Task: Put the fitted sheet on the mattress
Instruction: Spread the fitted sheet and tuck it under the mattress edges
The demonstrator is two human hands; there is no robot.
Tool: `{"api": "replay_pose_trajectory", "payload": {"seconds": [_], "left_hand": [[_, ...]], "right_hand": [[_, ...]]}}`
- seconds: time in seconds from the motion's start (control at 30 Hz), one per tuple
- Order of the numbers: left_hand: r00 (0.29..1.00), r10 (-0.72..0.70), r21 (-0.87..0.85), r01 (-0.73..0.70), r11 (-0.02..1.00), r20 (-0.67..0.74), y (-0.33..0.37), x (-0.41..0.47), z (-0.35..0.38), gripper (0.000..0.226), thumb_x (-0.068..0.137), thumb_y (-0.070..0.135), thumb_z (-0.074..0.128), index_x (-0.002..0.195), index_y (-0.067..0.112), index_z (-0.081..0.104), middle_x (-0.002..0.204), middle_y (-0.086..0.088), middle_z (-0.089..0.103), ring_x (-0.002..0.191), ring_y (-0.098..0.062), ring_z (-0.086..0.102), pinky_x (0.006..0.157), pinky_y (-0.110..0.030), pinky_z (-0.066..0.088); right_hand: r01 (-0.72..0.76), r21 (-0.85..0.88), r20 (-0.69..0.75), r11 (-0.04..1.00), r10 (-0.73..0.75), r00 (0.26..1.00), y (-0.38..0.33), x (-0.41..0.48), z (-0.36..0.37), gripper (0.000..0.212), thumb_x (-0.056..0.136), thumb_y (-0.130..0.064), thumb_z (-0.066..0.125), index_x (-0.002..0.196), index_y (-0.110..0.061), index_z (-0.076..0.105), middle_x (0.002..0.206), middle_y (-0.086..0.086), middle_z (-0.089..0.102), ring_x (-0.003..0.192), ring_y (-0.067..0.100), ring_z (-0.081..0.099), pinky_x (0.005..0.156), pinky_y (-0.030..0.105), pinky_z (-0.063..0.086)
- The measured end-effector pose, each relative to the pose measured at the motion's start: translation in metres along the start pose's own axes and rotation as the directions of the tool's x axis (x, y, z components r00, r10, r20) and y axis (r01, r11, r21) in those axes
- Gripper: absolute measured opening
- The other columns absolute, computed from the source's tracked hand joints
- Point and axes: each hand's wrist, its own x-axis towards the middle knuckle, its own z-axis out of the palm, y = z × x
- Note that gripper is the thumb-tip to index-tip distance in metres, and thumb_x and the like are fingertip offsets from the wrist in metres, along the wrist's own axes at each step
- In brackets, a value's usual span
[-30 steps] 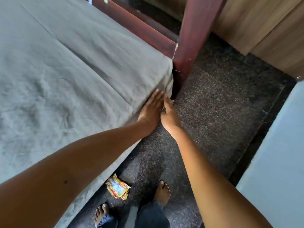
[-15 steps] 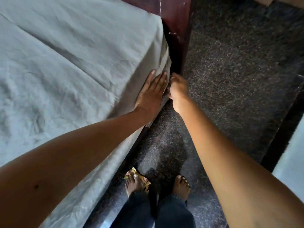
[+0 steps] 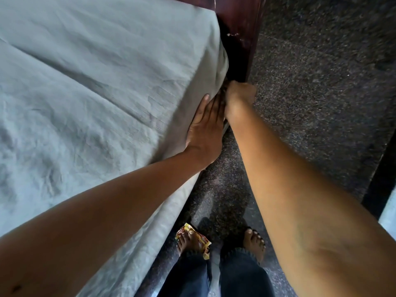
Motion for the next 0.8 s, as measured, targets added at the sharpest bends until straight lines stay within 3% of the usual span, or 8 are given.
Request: {"api": "replay_pose_trajectory", "payload": {"seconds": [0.07,0.17,0.27,0.43,0.57,0.63,0.73,0.8], "left_hand": [[0.999,0.014,0.034,-0.015,0.999,0.043,0.000,0.002,0.000,0.068,0.098,0.036,0.023,0.147,-0.004,-0.002,0.156,-0.020,-0.002,0.145,-0.028,-0.008,0.097,-0.051,-0.034],[0.993,0.050,0.084,-0.059,0.995,0.103,0.001,0.004,-0.002,0.066,0.099,0.038,0.020,0.147,-0.003,-0.002,0.156,-0.019,-0.003,0.145,-0.029,-0.010,0.087,-0.053,-0.039],[0.989,0.063,0.109,-0.078,0.991,0.137,0.002,0.007,0.002,0.065,0.100,0.037,0.020,0.148,0.001,-0.005,0.157,-0.017,-0.006,0.144,-0.030,-0.014,0.083,-0.056,-0.040],[0.974,0.145,0.057,-0.157,0.986,0.172,0.004,0.012,0.008,0.068,0.097,0.048,0.025,0.150,0.013,0.001,0.158,-0.007,-0.008,0.144,-0.028,-0.014,0.091,-0.058,-0.034],[0.944,0.250,0.001,-0.256,0.967,0.216,0.001,0.016,0.011,0.068,0.096,0.053,0.024,0.151,0.017,0.006,0.159,-0.005,-0.004,0.145,-0.024,-0.011,0.093,-0.057,-0.031],[0.945,0.264,-0.118,-0.245,0.962,0.193,-0.002,0.016,0.007,0.063,0.096,0.046,0.029,0.150,0.016,0.017,0.159,-0.006,0.006,0.146,-0.023,-0.003,0.102,-0.052,-0.027],[0.972,0.236,-0.368,-0.213,0.905,0.018,-0.007,0.012,-0.005,0.047,0.093,0.032,0.041,0.137,0.016,0.046,0.150,-0.005,0.031,0.142,-0.022,0.019,0.116,-0.042,-0.007],[0.981,0.178,-0.485,-0.193,0.853,-0.077,-0.012,0.012,-0.013,0.040,0.092,0.026,0.045,0.127,0.013,0.055,0.146,-0.004,0.038,0.136,-0.022,0.032,0.116,-0.038,0.013]], "right_hand": [[0.008,-0.161,-0.057,0.987,-0.018,0.998,0.009,0.002,-0.003,0.029,0.087,-0.009,0.054,0.113,0.004,0.059,0.114,0.019,0.065,0.102,0.031,0.064,0.068,0.027,0.044],[-0.013,-0.329,-0.082,0.944,-0.015,0.997,0.024,0.013,-0.009,0.038,0.090,-0.019,0.056,0.123,-0.002,0.053,0.124,0.018,0.060,0.114,0.032,0.058,0.080,0.031,0.047],[-0.006,-0.449,-0.092,0.894,-0.039,0.995,0.029,0.022,-0.011,0.038,0.092,-0.025,0.054,0.123,-0.002,0.053,0.127,0.016,0.057,0.116,0.031,0.056,0.084,0.033,0.046],[0.065,-0.639,-0.116,0.766,-0.180,0.977,0.044,0.019,-0.030,0.031,0.096,-0.021,0.038,0.121,-0.007,0.052,0.123,0.015,0.059,0.111,0.032,0.058,0.083,0.036,0.045],[-0.048,-0.518,-0.031,0.854,0.037,0.999,0.051,0.028,-0.045,0.034,0.093,-0.017,0.042,0.123,-0.007,0.052,0.121,0.013,0.060,0.105,0.034,0.061,0.086,0.043,0.052],[-0.108,-0.451,0.059,0.886,0.151,0.987,0.051,0.030,-0.047,0.037,0.092,-0.021,0.043,0.126,-0.006,0.051,0.113,0.008,0.057,0.103,0.029,0.060,0.088,0.045,0.053],[-0.079,-0.442,0.008,0.894,0.092,0.996,0.058,0.057,-0.048,0.047,0.081,-0.030,0.048,0.124,-0.010,0.053,0.119,0.008,0.060,0.101,0.027,0.060,0.090,0.042,0.051],[0.018,-0.423,-0.045,0.906,-0.041,0.998,0.045,0.062,-0.051,0.035,0.083,-0.020,0.049,0.114,-0.009,0.060,0.113,0.011,0.065,0.096,0.024,0.060,0.089,0.036,0.048]]}}
